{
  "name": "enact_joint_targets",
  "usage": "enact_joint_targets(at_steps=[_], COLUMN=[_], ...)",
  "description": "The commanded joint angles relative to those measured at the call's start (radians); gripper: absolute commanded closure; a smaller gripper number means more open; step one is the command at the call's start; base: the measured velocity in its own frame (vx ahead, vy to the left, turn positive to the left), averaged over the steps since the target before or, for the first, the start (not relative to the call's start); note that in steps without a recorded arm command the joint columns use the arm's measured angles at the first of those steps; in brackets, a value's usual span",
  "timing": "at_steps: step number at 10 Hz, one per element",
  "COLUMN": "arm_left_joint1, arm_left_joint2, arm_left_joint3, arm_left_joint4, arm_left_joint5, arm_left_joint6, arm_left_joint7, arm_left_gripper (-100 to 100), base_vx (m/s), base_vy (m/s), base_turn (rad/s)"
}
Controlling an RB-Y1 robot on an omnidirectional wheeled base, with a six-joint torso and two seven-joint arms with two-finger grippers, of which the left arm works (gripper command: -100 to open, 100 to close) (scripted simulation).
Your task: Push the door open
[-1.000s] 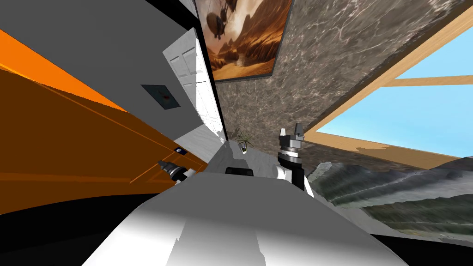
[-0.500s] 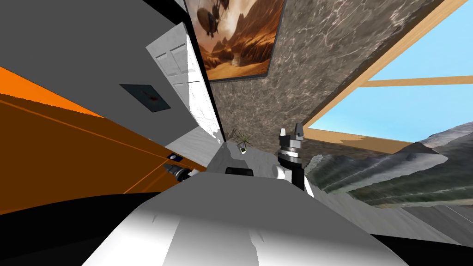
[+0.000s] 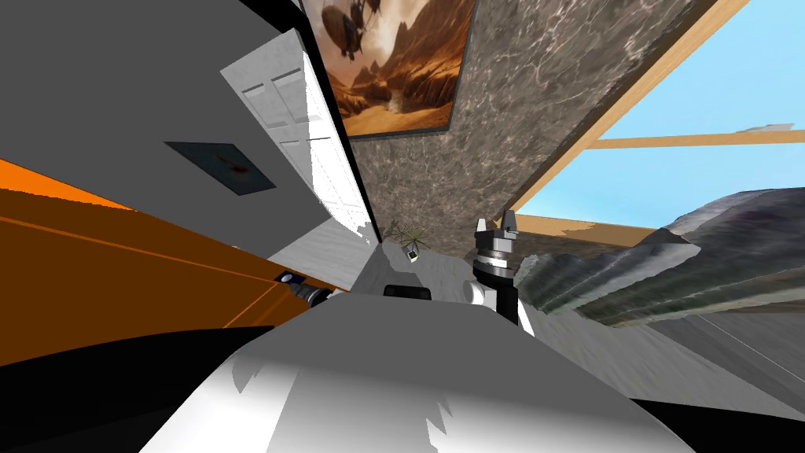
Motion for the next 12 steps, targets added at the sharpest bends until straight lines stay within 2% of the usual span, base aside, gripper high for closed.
enact_joint_targets(at_steps=[1,3,5,7,9,10,11,12], arm_left_joint1=[0.003,0.007,0.012,0.017,0.02,0.022,0.023,0.023], arm_left_joint2=[0.027,0.044,0.048,0.036,0.012,-0.005,0.012,0.012], arm_left_joint3=[0.002,0.004,0.007,0.009,0.012,0.013,0.013,0.013], arm_left_joint4=[0.005,0.011,0.019,0.026,0.032,0.035,0.048,0.048], arm_left_joint5=[0.0,0.0,0.0,0.0,0.0,0.0,0.001,0.001], arm_left_joint6=[-0.008,-0.017,-0.028,-0.038,-0.047,-0.052,-0.058,-0.058], arm_left_joint7=[0.002,0.004,0.007,0.009,0.011,0.012,0.01,0.01], arm_left_gripper=[-100,-100,-100,-100,-100,-100,-100,100], base_vx=[0.026,0.058,0.051,0.068,0.046,0.066,0.027,-0.007], base_vy=[0.094,0.187,0.189,0.183,0.162,0.17,0.062,-0.013], base_turn=[-0.001,-0.02,-0.011,-0.012,-0.009,-0.008,-0.007,0.001])
